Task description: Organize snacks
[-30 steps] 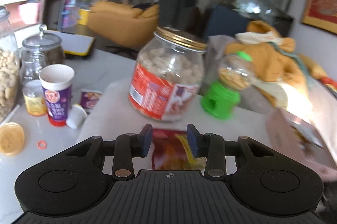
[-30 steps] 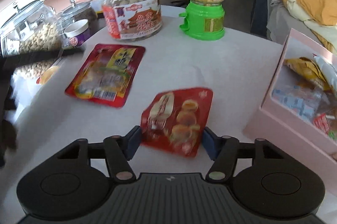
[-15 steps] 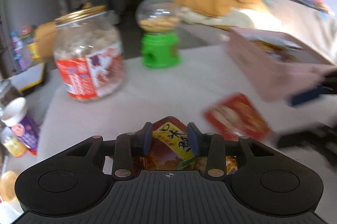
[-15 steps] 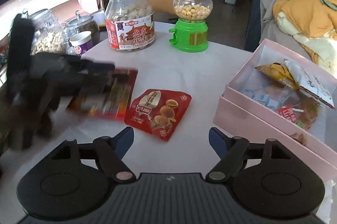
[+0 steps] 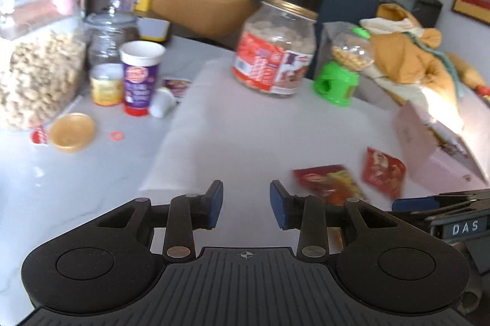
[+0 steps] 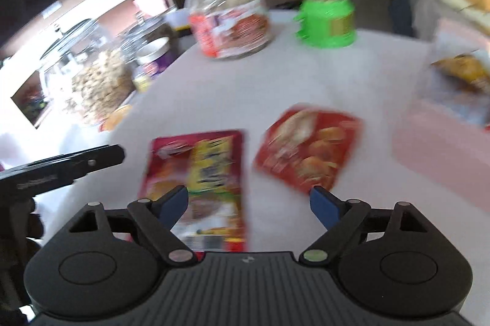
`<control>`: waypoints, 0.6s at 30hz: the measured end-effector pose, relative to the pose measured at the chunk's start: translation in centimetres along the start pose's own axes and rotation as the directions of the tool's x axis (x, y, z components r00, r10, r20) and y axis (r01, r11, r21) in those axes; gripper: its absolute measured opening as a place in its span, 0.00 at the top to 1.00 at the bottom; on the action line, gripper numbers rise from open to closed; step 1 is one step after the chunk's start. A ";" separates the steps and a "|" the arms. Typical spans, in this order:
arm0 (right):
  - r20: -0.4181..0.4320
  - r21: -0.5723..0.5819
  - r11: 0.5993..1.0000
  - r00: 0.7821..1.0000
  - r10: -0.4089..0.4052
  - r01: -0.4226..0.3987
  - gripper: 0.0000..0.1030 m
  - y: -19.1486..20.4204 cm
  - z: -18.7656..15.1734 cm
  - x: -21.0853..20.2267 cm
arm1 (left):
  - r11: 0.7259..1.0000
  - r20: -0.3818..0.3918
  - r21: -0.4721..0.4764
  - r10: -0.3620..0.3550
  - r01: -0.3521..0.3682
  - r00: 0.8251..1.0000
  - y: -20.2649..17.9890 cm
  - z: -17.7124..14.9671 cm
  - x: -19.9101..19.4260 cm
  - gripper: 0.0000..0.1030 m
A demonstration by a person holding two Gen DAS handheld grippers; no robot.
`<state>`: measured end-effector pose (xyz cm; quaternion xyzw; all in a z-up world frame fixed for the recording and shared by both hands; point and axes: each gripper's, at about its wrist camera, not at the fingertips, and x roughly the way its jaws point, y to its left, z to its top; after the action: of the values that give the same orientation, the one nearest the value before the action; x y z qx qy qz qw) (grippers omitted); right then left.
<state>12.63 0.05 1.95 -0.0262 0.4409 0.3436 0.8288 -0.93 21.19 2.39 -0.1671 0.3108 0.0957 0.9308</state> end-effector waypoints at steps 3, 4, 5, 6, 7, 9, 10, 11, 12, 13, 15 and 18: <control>-0.010 -0.044 0.999 1.000 -0.015 0.014 0.06 2.6 0.2 1.7 | 1.000 -0.007 0.002 -0.001 0.001 1.000 0.4 0.0 -0.1 0.62; -0.012 -0.065 0.998 1.000 -0.016 0.015 0.03 3.4 0.4 2.3 | 1.000 -0.009 0.008 0.004 -0.004 1.000 0.4 0.2 0.1 0.62; -0.022 -0.095 0.995 0.999 -0.023 0.021 0.00 4.3 0.6 3.1 | 1.000 -0.009 0.019 0.012 -0.012 1.000 0.2 0.2 0.1 0.62; -0.021 -0.118 0.992 0.999 -0.049 0.047 0.00 5.1 0.8 3.8 | 1.000 -0.011 0.026 0.016 -0.015 1.000 0.0 0.2 0.1 0.62; -0.013 -0.142 0.986 0.996 -0.087 0.085 0.00 5.8 0.8 4.3 | 0.999 -0.015 0.031 0.013 -0.012 1.000 0.0 0.3 0.4 0.62; -0.006 -0.203 0.970 0.990 -0.139 0.135 0.02 6.9 0.6 5.0 | 0.999 -0.019 0.035 0.000 0.001 1.000 0.1 0.1 0.1 0.62; 0.004 -0.212 0.967 0.990 -0.141 0.138 0.08 7.1 0.3 4.8 | 0.999 -0.019 0.041 -0.005 0.006 1.000 0.0 0.1 0.1 0.62; 0.006 -0.214 0.968 0.992 -0.129 0.128 0.12 7.0 0.1 4.3 | 0.999 -0.019 0.050 -0.014 0.014 1.000 -0.3 0.1 0.0 0.63; 0.008 -0.224 0.967 0.992 -0.126 0.124 0.20 6.9 -0.1 3.8 | 0.998 -0.021 0.058 -0.025 0.026 0.999 -0.5 0.1 0.1 0.63; 0.008 -0.238 0.963 0.992 -0.126 0.125 0.26 6.6 -0.5 3.1 | 0.997 -0.022 0.066 -0.037 0.039 0.999 -0.9 0.1 0.1 0.63; 0.008 -0.243 0.961 0.991 -0.134 0.132 0.29 5.4 -1.5 1.4 | 0.994 -0.026 0.086 -0.070 0.072 0.997 -1.8 0.1 0.3 0.63; 0.001 -0.230 0.962 0.989 -0.150 0.146 0.29 2.9 -3.5 -1.1 | 0.985 -0.039 0.111 -0.126 0.129 0.991 -3.5 0.2 0.9 0.63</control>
<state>7.96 0.45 1.41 -0.1575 0.4020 0.3290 0.8398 0.84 18.09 2.85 -0.1350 0.3193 0.0154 0.9379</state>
